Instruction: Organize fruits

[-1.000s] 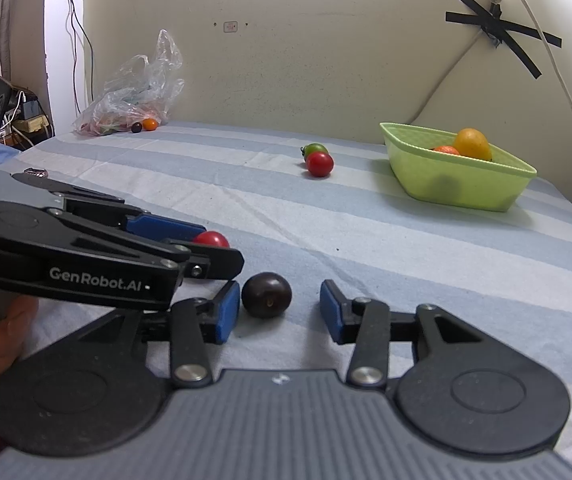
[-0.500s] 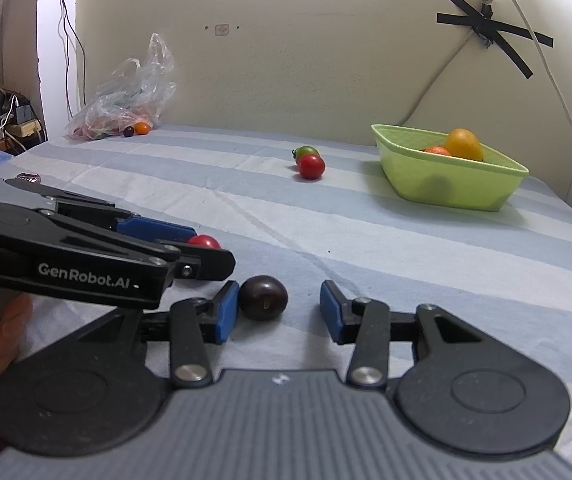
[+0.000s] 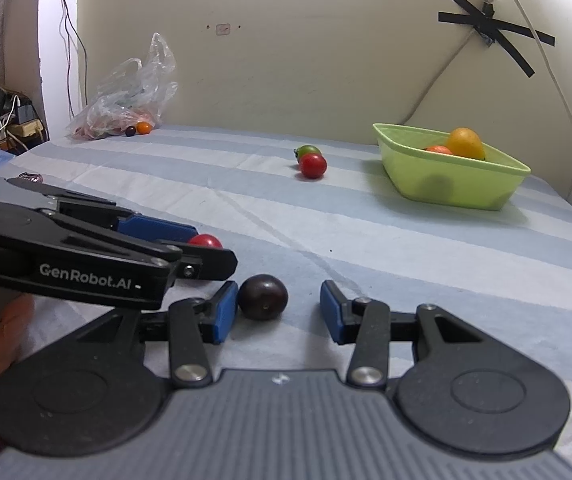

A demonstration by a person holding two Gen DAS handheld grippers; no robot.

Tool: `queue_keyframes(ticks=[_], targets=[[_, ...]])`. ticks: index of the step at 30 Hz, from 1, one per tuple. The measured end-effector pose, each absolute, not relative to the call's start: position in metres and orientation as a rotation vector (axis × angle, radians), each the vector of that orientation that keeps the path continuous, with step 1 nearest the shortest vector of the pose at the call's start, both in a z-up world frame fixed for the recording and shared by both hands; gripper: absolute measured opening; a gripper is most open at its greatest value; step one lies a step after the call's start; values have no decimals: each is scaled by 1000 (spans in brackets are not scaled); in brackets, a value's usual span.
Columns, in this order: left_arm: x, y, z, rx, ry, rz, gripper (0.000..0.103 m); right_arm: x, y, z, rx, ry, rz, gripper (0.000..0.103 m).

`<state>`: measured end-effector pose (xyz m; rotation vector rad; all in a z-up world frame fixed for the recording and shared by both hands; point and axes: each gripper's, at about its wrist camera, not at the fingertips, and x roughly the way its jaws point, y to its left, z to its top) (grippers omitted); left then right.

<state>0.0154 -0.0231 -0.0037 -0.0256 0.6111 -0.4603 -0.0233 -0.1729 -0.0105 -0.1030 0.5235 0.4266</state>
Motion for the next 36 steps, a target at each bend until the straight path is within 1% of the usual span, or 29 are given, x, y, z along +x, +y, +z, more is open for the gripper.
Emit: queue_keyframes(ticks=[4,6,7,8,10,13,16,18,21,27,29,33,36], targets=[[15,-24,-3,-20,610,-463,44,-24,-172,-11,-115,523,438,47],[14,-26,-4,-13,609,-463,37,-25,-172,-11,-122,523,439,47],[14,-27,-4,-7,609,-465,34,-26,-171,-11,-126,522,439,44],[13,-28,-4,-1,608,-468,26,-27,-171,-11,-129,523,440,39],[13,-28,-4,6,608,-471,27,-30,-170,-11,-139,514,451,28],[17,-24,-3,-23,623,-490,27,-33,-171,-11,-145,505,439,28],[27,-23,1,-53,641,-517,27,-27,-180,-8,-82,519,446,28],[35,-25,8,-59,639,-533,27,-20,-189,-5,-31,527,450,28],[58,-33,24,-56,624,-556,27,-7,-198,3,-45,494,391,28],[131,-65,59,-74,576,-599,27,49,-229,34,-18,394,257,28],[163,-76,64,-103,592,-605,27,72,-239,40,-1,375,217,28],[220,-93,62,-144,645,-614,26,119,-253,38,15,389,160,28],[248,-108,51,-127,682,-622,26,147,-260,29,19,424,138,28]])
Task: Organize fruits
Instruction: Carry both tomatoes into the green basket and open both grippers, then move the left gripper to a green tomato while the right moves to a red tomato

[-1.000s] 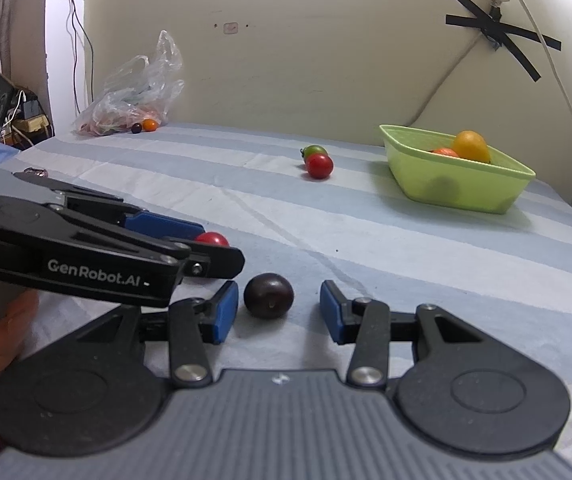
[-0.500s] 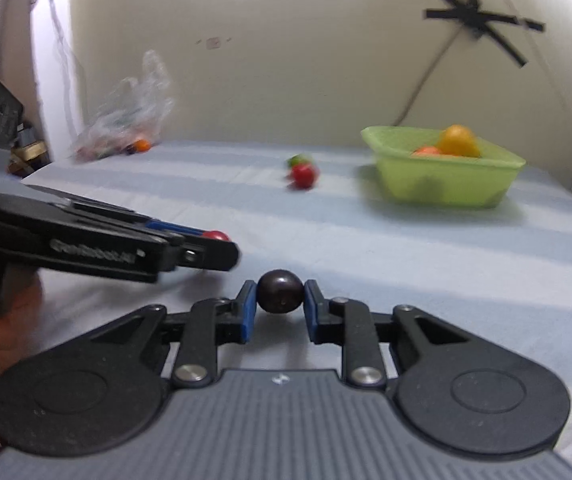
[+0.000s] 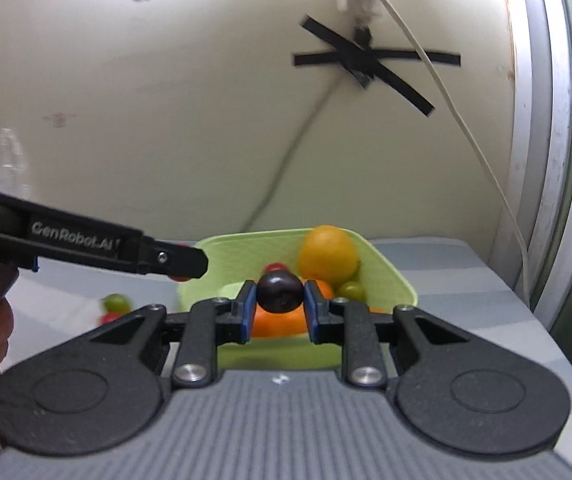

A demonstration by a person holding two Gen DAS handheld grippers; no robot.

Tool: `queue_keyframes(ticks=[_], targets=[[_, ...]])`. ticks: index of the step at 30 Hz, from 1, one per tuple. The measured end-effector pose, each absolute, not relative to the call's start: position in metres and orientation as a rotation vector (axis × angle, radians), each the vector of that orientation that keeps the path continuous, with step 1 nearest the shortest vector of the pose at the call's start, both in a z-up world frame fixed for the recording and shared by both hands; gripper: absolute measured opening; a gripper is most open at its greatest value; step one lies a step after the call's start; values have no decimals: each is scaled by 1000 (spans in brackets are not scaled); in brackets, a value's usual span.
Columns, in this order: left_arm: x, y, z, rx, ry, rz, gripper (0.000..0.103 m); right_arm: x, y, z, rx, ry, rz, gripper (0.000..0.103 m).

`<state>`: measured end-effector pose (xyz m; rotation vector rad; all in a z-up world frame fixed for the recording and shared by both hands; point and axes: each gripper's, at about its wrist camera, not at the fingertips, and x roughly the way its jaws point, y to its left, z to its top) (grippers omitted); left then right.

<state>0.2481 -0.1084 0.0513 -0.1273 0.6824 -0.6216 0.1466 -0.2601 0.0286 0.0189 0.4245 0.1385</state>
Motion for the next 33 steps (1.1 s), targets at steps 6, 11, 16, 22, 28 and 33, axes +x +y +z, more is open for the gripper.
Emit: queue_keyframes(ticks=[6,11,16,22,28,33], targets=[[266,-114,34,-127,729,-615,33,163,-270,11,56,444,149,34],[258,-63,56,-200,652,-572,33,153,-278,21,112,387,142,38],[244,-5,58,-161,646,-465,38,131,-259,39,132,362,281,39],[243,8,29,-201,738,-473,47,120,-183,31,-14,476,458,39],[250,-5,17,-179,762,-476,47,158,-132,6,-113,610,427,41],[248,-10,6,-150,770,-453,46,165,-130,-1,-109,643,411,29]])
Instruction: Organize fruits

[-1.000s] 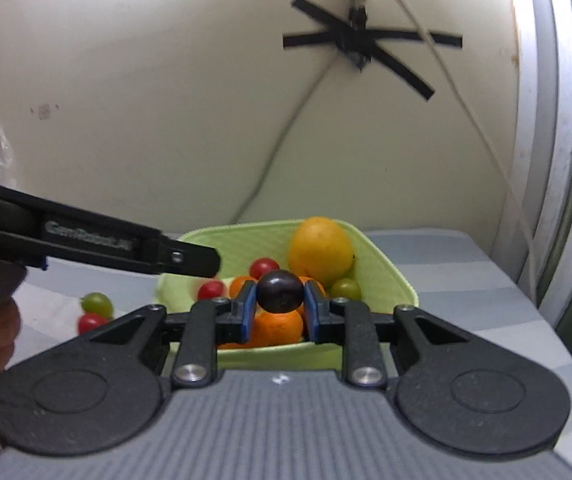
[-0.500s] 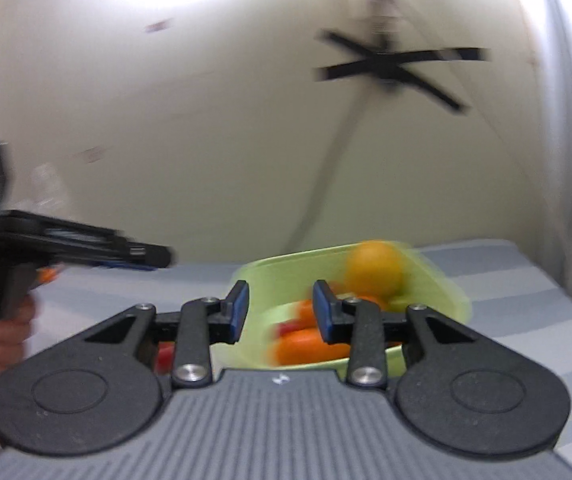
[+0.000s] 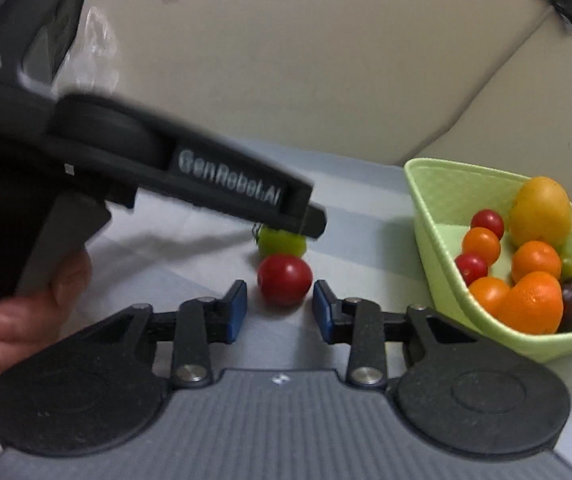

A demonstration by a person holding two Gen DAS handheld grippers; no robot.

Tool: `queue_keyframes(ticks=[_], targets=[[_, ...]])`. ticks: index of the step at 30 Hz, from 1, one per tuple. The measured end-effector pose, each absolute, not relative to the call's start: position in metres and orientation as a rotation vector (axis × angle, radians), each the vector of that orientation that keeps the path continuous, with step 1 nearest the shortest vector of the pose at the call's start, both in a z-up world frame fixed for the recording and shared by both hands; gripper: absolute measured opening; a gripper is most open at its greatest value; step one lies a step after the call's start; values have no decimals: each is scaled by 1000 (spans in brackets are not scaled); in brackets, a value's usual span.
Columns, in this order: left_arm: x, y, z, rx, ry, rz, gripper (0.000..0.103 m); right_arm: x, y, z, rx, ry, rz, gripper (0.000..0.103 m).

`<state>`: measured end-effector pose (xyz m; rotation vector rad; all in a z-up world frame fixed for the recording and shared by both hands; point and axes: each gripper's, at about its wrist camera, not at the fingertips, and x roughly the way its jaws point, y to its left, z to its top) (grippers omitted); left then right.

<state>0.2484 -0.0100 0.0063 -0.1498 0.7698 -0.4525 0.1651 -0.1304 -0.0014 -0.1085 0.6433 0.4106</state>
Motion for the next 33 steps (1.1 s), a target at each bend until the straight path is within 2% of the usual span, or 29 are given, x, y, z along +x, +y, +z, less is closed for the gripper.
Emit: queue_keyframes(ticks=[3,5,13,25,33], targets=[[241,-18,0,-73,756,-431,39,147,-142,4,-110,617,406,29],[233,-27,-2,-4,720,-428,29,129,-150,4,-114,609,402,29],[187,-31,11,21,701,-414,29,74,-179,6,-33,596,369,29],[44,-14,19,3,650,-353,30,2,-176,2,-14,557,376,29],[24,-15,5,9,657,-283,32,-18,-175,-6,-32,544,332,30]])
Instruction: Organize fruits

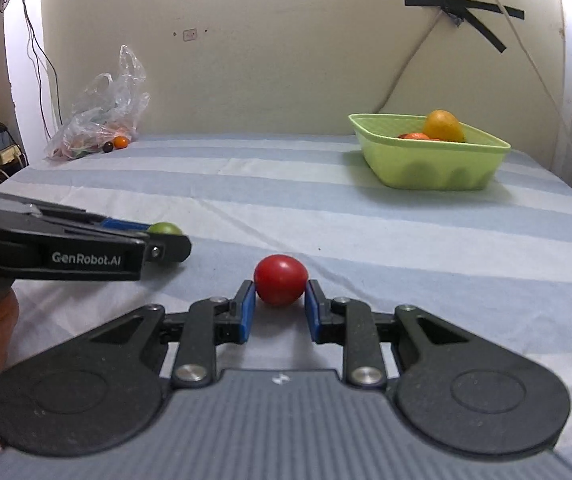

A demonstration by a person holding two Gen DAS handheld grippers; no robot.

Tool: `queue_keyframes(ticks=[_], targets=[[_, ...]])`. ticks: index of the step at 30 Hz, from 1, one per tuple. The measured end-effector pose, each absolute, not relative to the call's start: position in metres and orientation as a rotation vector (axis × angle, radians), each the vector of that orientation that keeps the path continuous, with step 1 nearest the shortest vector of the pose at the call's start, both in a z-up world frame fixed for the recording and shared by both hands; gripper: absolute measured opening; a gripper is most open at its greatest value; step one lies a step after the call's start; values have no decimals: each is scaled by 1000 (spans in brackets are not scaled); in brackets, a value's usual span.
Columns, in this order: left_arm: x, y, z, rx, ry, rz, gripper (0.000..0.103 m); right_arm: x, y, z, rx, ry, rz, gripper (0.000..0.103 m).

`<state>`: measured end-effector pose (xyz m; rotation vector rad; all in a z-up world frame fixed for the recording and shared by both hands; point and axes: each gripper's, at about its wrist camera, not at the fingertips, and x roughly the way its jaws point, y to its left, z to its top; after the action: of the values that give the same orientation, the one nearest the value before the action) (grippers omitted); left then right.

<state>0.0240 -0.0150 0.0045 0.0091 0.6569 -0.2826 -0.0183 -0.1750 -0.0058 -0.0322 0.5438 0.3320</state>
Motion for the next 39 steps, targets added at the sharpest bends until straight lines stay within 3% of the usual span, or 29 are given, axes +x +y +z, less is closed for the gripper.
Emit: queue_keyframes(ticks=[5,7,39], targets=[[17,-21,-1,35,625,-265,34,-21,-173,-11,-57,528,312,34],[14,-22,-3,48,613,-265,36,-21,-173,-11,-61,526,318,42],[12,-23,-5,45,599,-266,51,-30,-172,-10,-59,491,309,48]])
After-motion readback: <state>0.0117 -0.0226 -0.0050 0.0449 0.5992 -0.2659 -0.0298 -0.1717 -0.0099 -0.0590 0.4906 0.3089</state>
